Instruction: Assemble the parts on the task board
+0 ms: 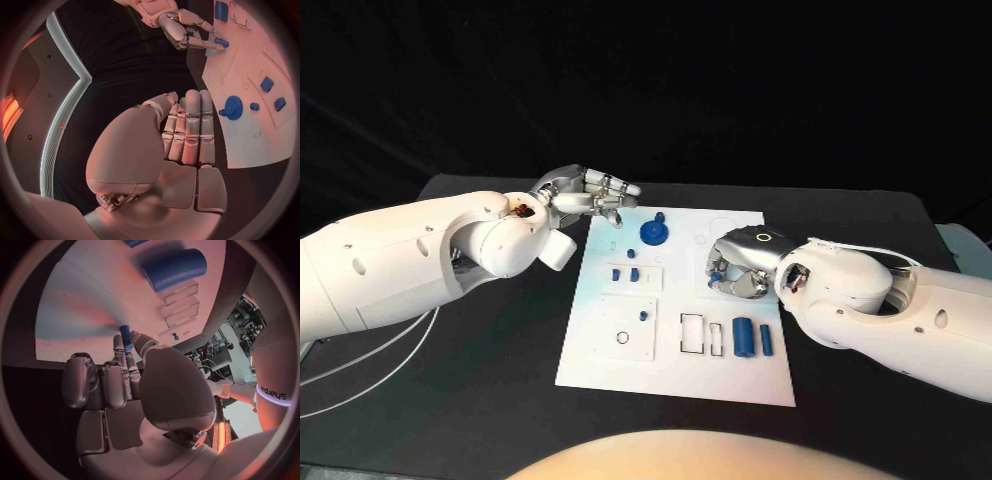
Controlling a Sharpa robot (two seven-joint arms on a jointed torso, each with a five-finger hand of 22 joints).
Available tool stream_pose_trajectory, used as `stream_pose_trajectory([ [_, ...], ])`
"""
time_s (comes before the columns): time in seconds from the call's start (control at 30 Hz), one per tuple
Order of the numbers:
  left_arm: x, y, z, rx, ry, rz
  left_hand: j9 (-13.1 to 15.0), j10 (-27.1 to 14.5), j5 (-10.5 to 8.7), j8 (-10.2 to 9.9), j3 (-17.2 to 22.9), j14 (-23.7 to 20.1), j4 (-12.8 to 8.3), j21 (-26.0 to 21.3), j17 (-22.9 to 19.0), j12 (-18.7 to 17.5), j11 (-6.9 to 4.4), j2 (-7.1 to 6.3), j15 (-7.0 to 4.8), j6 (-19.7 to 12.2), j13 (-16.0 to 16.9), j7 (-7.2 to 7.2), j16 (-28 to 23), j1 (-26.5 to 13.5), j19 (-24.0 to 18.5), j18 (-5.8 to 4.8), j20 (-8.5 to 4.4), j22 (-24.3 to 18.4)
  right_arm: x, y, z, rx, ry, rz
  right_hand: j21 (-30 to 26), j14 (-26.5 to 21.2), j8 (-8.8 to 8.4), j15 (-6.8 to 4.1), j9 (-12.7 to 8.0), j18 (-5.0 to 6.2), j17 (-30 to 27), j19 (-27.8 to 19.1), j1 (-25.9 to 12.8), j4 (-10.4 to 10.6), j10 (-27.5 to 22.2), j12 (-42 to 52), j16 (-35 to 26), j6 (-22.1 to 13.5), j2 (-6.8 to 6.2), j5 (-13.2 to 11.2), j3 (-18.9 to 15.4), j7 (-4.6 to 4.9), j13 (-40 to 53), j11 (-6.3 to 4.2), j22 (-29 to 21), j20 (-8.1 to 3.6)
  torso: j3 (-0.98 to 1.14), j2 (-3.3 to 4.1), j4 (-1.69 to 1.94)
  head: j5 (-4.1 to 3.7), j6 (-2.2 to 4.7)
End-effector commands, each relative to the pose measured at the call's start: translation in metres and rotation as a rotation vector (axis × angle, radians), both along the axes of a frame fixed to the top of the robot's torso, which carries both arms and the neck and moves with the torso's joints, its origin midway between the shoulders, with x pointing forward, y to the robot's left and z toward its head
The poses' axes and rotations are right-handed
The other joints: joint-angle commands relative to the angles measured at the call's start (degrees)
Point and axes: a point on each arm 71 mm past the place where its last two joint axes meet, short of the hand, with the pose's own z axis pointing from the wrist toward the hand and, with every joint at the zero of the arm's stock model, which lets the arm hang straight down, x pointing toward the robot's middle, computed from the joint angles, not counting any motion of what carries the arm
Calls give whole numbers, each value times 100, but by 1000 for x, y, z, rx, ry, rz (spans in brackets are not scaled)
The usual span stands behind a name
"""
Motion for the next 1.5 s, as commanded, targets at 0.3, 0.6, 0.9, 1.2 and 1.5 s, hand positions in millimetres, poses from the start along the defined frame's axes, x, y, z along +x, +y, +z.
stream_pose_trajectory([
  [0.3, -1, -2, 1, -6, -3, -17, -2, -38, -10, -14, -25, -22, -22, -36, -6, 22, -12, 47, 13, -30, 1, 2, -33, -30, -16, 75, 7, -6, -6, 3, 7, 62, -53, 25, 258, 251, 90, -72, 68, -76, 33, 149, 172, -175, 234, 30, 59, 168, 85, -90, 238, -9, 48, -58, 825, -35, 3, -6, 0, -4, 1],
  [0.6, 1, -3, 0, -3, -5, -17, -1, -41, -9, -13, -26, -22, -22, -38, -6, 24, -11, 50, 13, -32, 1, 2, -34, -32, -16, 76, 8, -8, -16, 5, 24, 103, -82, 49, 283, 250, 97, -73, 78, -81, 25, 159, 156, -208, 250, 14, 56, 185, 55, -80, 258, -8, 49, -57, 842, -39, 0, -13, -8, -16, 27],
  [0.9, 1, -4, 0, -3, -5, -20, -1, -41, -9, -13, -26, -22, -22, -38, -6, 24, -11, 50, 13, -32, 1, 2, -34, -32, -16, 76, 8, -8, -35, 20, 46, 149, -99, 108, 289, 249, 100, -72, 84, -83, 19, 162, 126, -214, 255, 0, 53, 193, 36, -75, 263, -9, 49, -55, 848, -40, -1, -11, 1, 4, 41],
  [1.2, 2, -7, 0, -8, -3, -24, -1, -49, -9, -12, -30, -23, -20, -41, -6, 28, -10, 52, 15, -37, 1, 4, -35, -40, -17, 76, 10, -10, -55, 65, 46, 219, -58, 227, 259, 246, 100, -72, 88, -76, 0, 147, 105, -216, 259, -12, 42, 197, 33, -63, 273, -10, 48, -55, 837, -40, 5, -9, 18, 104, -5],
  [1.5, 3, -10, -1, -12, -2, -27, -1, -49, -9, -12, -30, -23, -20, -41, -6, 28, -10, 52, 15, -37, 1, 4, -35, -40, -17, 76, 10, -10, -64, 102, 17, 249, 28, 295, 232, 244, 91, -71, 90, -70, -6, 135, 87, -231, 255, -35, 39, 185, 31, -29, 295, -4, 45, -52, 830, -41, 4, -1, 8, 302, -48],
])
